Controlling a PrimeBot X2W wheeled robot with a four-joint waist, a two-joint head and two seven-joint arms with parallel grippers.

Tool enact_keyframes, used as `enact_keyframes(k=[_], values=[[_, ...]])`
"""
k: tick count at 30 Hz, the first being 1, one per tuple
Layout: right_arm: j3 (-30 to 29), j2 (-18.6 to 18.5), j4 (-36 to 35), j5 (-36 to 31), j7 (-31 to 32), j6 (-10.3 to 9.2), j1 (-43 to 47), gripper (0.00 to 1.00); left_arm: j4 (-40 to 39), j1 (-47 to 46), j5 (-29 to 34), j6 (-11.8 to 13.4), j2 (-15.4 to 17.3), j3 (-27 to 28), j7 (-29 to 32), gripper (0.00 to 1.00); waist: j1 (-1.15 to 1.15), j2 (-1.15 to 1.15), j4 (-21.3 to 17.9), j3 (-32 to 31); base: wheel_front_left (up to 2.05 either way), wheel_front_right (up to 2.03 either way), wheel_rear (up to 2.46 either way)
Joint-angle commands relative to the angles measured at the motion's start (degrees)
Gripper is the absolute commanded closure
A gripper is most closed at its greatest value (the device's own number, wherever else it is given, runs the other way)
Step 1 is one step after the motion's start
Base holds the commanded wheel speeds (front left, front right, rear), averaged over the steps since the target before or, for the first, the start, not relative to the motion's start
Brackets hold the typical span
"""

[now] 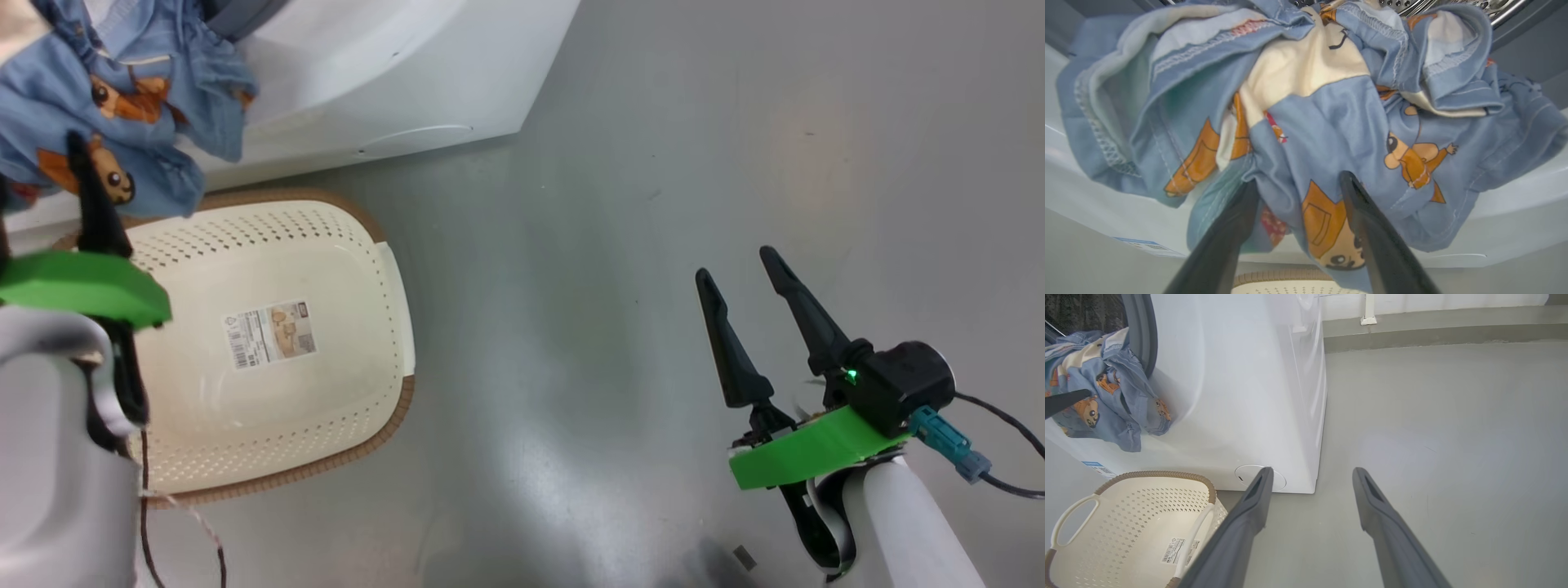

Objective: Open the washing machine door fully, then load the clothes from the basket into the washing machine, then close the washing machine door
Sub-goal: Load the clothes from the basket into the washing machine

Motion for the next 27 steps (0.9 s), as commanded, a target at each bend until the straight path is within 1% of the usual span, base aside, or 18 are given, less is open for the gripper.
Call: enact_keyframes(k=[1,5,11,22,23,24,25,26,27], values=[[1.61,0.28,-1.31,0.38,-0.27,0.09,0.34,0.0,-0.73,-0.81,-0.71,-0.46,2.25,1.99,-0.49,0.0,0.0,0.0,-0.21,0.2,0.0,0.0,0.0],[1.64,0.28,-1.37,0.37,-0.27,0.09,0.31,0.0,2.76,-3.8,-3.55,-1.97,1.27,3.2,-1.67,0.0,0.0,0.0,-0.5,0.48,0.0,0.0,0.0],[2.01,0.28,-1.38,0.36,-0.27,0.09,0.18,0.0,8.38,-7.57,-4.84,-3.38,1.22,3.49,-3.41,0.0,0.0,0.0,-1.11,0.86,0.0,0.0,0.0],[2.02,0.28,-1.53,0.03,-0.27,0.09,0.36,0.0,16.04,-13.38,-4.52,-4.39,1.36,2.9,-7.75,0.0,0.0,0.0,-2.03,1.83,0.0,0.0,0.0],[1.99,0.28,-1.56,0.03,-0.27,0.09,0.37,0.0,16.48,-13.8,-4.54,-4.39,1.36,3.02,-8.16,0.05,0.0,0.0,-2.06,1.92,0.0,0.0,0.0],[1.95,0.28,-1.58,0.02,-0.27,0.09,0.38,0.0,16.92,-14.15,-4.52,-4.44,1.38,3.07,-8.48,0.23,0.0,0.0,-2.07,1.99,0.0,0.0,0.0],[1.9,0.28,-1.59,0.01,-0.27,0.09,0.4,0.0,17.34,-14.46,-4.49,-4.52,1.41,3.08,-8.73,0.51,0.0,0.0,-2.06,2.05,0.0,0.0,0.0],[1.84,0.28,-1.61,-0.01,-0.27,0.09,0.41,0.0,17.68,-14.79,-4.44,-4.58,1.46,3.1,-8.95,0.62,0.0,0.0,-2.02,2.12,0.0,0.0,0.0],[1.77,0.28,-1.63,-0.04,-0.27,0.09,0.41,0.0,17.94,-15.07,-4.37,-4.63,1.52,3.1,-9.14,0.76,0.0,0.0,-1.95,2.16,0.0,0.0,0.0]])
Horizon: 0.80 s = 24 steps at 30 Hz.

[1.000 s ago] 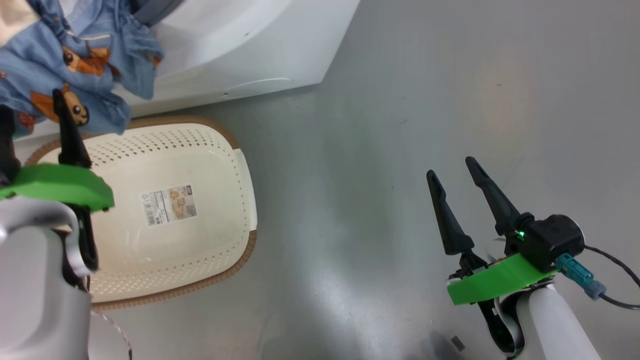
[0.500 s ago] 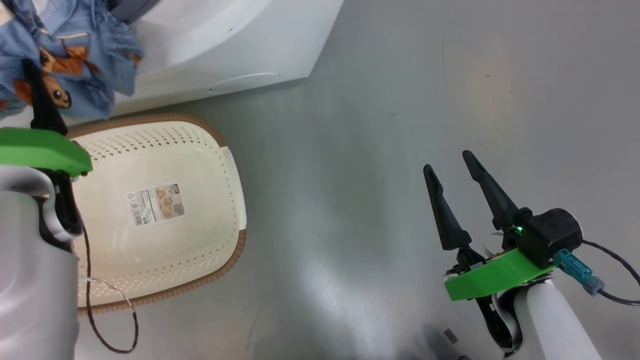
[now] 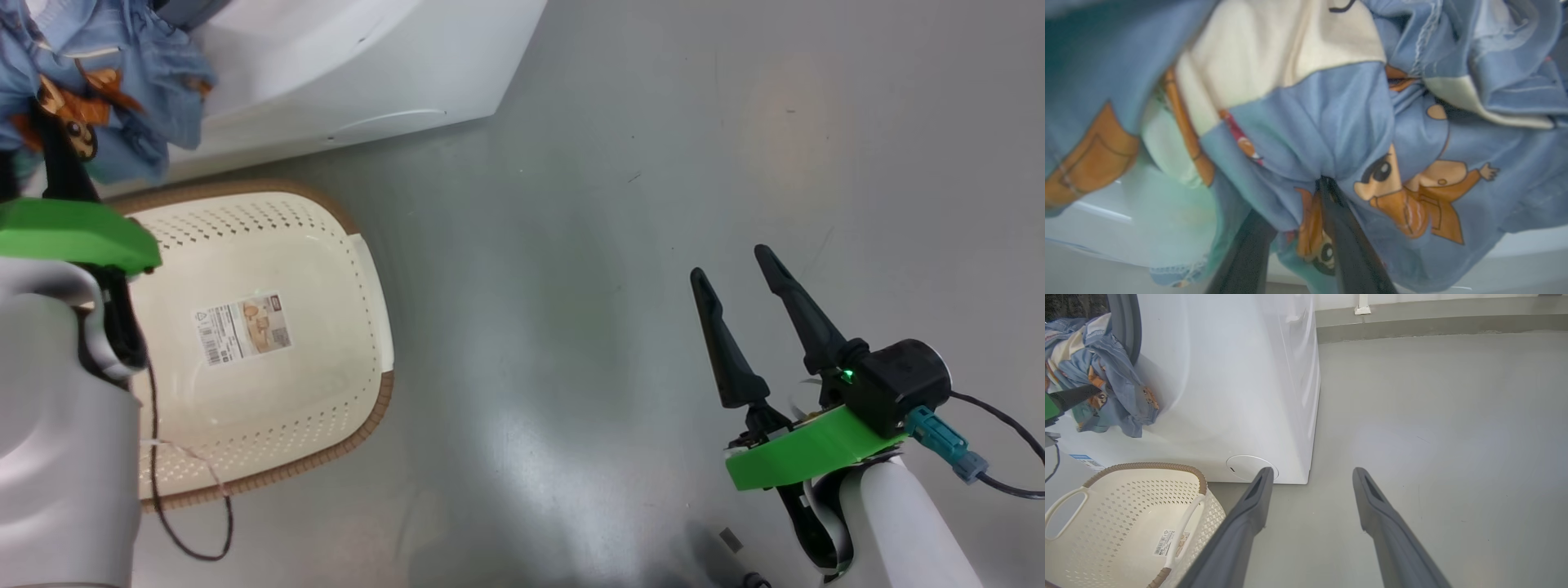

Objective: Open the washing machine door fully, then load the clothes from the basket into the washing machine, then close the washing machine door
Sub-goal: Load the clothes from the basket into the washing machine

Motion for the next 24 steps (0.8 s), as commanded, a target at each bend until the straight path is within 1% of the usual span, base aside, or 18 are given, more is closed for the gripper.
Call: enact_keyframes(k=[1,7,12,16,17,23,24], values=[[1.02,0.26,-1.35,-0.06,-0.27,0.09,0.58,0.0,-0.84,-3.23,0.44,0.1,3.0,1.6,-0.52,1.0,0.0,0.0,0.19,0.07,0.0,0.0,0.0],[0.59,0.26,-1.18,-0.06,-0.27,0.09,0.76,0.0,-0.92,-2.94,0.06,0.04,2.62,1.87,-1.02,1.0,0.0,0.0,1.14,-0.2,0.0,0.0,0.0],[0.6,0.26,-1.08,0.08,-0.27,0.09,0.74,0.0,-3.55,-0.98,-0.35,0.0,1.95,1.56,-0.86,1.0,0.0,0.0,1.95,-0.68,0.0,0.0,0.0],[0.65,0.26,-1.07,0.04,-0.27,0.09,0.81,0.0,-8.43,0.88,-0.84,0.57,1.56,1.51,0.02,1.0,0.0,0.0,2.4,-0.87,0.0,0.0,0.0],[0.65,0.26,-1.07,0.04,-0.27,0.09,0.81,0.0,-8.43,0.88,-0.84,0.57,1.56,1.51,0.02,1.0,0.0,0.0,2.4,-0.87,0.0,0.0,0.0],[0.39,0.26,-1.43,0.46,-0.27,0.09,0.93,0.0,-18.54,5.01,-1.2,2.56,1.92,1.96,2.49,1.0,0.0,0.0,2.52,-0.97,0.0,0.0,0.0],[0.49,0.26,-1.35,0.54,-0.27,0.09,0.96,0.0,-21.29,5.78,-0.93,3.31,2.38,1.97,3.52,1.0,0.0,0.0,2.44,-0.98,0.0,0.0,0.0]])
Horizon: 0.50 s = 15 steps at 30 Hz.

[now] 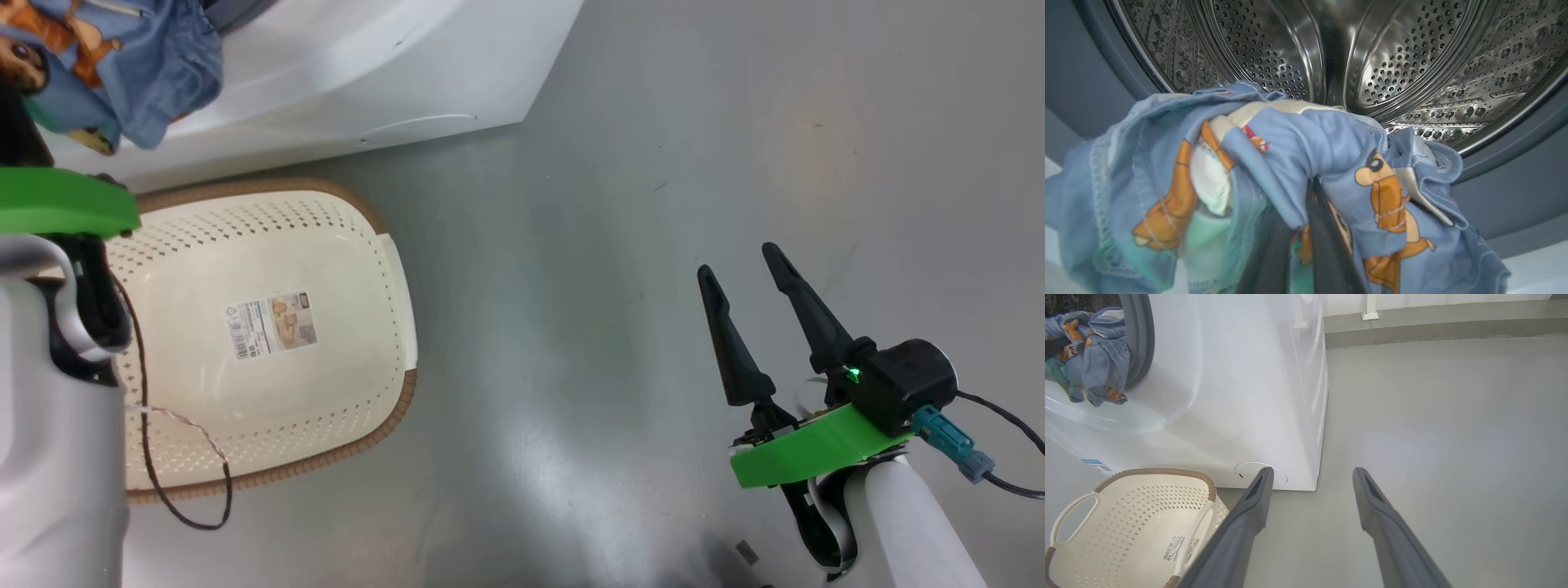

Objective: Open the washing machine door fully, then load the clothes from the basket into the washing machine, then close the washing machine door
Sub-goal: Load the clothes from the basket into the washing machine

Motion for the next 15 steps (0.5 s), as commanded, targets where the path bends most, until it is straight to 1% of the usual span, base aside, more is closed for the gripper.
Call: enact_keyframes(k=[1,4,7,10,15], values=[[1.45,0.26,-1.2,0.58,-0.27,0.09,0.91,0.0,-2.38,2.0,0.38,0.84,2.92,1.5,0.54,1.0,0.0,0.0,-0.16,-0.01,0.0,0.0,0.0],[2.13,0.26,-1.08,0.96,-0.27,0.09,0.71,0.0,-3.92,1.29,1.33,1.35,3.96,0.81,2.22,1.0,0.0,0.0,-0.76,-0.1,0.0,0.0,0.0],[2.78,0.26,-0.94,1.4,-0.27,0.09,0.65,0.0,-3.41,-0.76,2.55,1.42,4.77,-0.46,3.55,1.0,0.0,0.0,-1.55,-0.28,0.0,0.0,0.0],[3.45,0.26,-0.71,1.97,-0.27,0.09,0.88,0.0,-0.7,-3.54,3.76,1.39,5.47,-1.66,4.47,1.0,0.0,0.0,-2.76,-0.51,0.0,0.0,0.0],[4.76,0.26,-0.47,3.24,-0.27,0.09,1.17,0.0,6.06,-9.44,5.38,0.89,7.18,-2.86,4.77,1.0,0.0,0.0,-5.39,-0.42,0.0,0.0,0.0]])
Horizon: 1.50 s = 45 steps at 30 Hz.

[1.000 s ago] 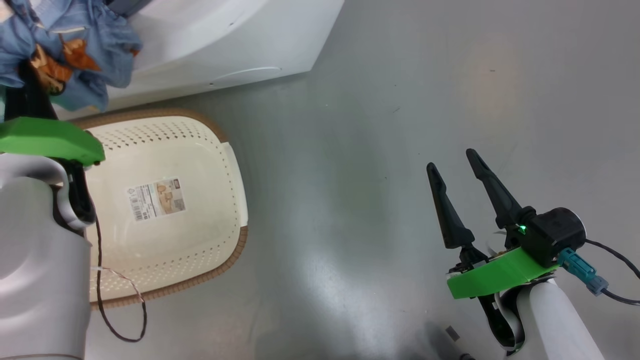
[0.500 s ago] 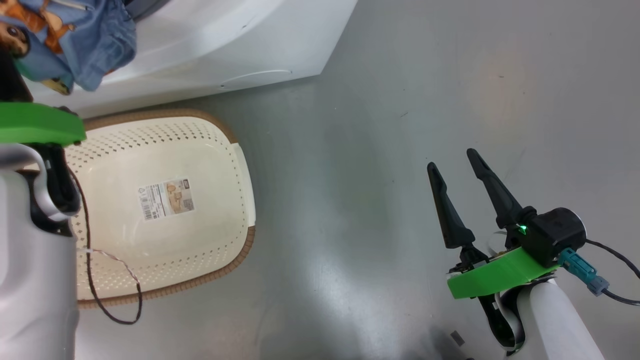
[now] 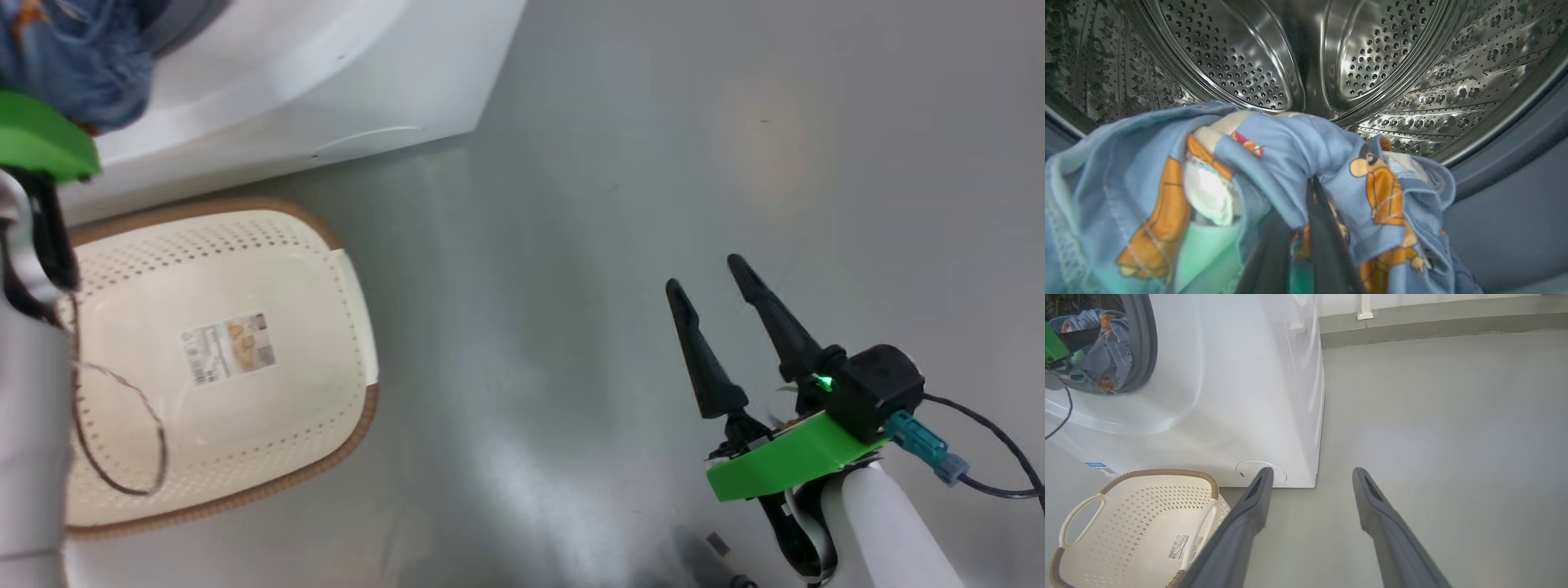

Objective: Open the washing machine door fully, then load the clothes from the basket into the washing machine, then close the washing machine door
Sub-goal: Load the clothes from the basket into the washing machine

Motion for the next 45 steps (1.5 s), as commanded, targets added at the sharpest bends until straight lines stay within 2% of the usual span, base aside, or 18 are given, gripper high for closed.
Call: enact_keyframes(k=[1,11,14,19,26,32,39,45], values=[[1.36,0.23,-1.05,1.42,-0.27,0.09,1.23,0.0,0.08,-2.37,0.99,-0.08,3.09,0.85,0.11,1.0,0.0,0.0,-1.67,0.15,0.0,0.0,0.0],[3.68,0.23,-0.84,2.55,-0.27,0.09,2.75,0.0,13.32,-15.61,4.23,-1.63,7.0,-1.23,-2.22,1.0,0.0,0.0,-5.93,1.92,0.0,0.0,0.0],[4.26,0.23,-0.74,2.54,-0.27,0.09,3.0,0.0,17.0,-19.6,4.31,-3.43,8.17,-1.55,-3.67,1.0,0.0,0.0,-6.92,2.78,0.0,0.0,0.0],[5.34,0.23,-0.87,2.76,-0.27,0.09,3.85,0.0,23.62,-24.91,4.84,-4.24,10.5,-1.51,-6.38,1.0,0.0,0.0,-8.72,3.62,0.0,0.0,0.0],[5.66,0.23,-0.96,3.33,-0.27,0.09,5.14,0.0,29.35,-30.44,5.19,-6.18,11.79,-2.19,-8.16,1.0,0.0,0.0,-9.65,4.57,0.0,0.0,0.0],[6.08,0.23,-1.73,3.79,-0.27,0.09,5.36,0.0,29.46,-34.92,6.33,-5.82,12.92,-2.42,-9.57,1.0,0.0,0.0,-10.49,5.64,0.0,0.0,0.0],[6.93,0.23,-2.65,3.98,-0.27,0.09,5.2,0.0,22.62,-35.66,7.78,-4.04,14.49,-0.21,-9.68,1.0,0.0,0.0,-11.9,7.63,0.0,0.0,0.0],[7.4,0.23,-2.54,4.62,-0.27,0.09,6.83,0.0,31.55,-35.75,8.31,-5.42,14.99,-1.29,-9.37,1.0,0.0,0.0,-13.15,7.26,0.0,0.0,0.0]])
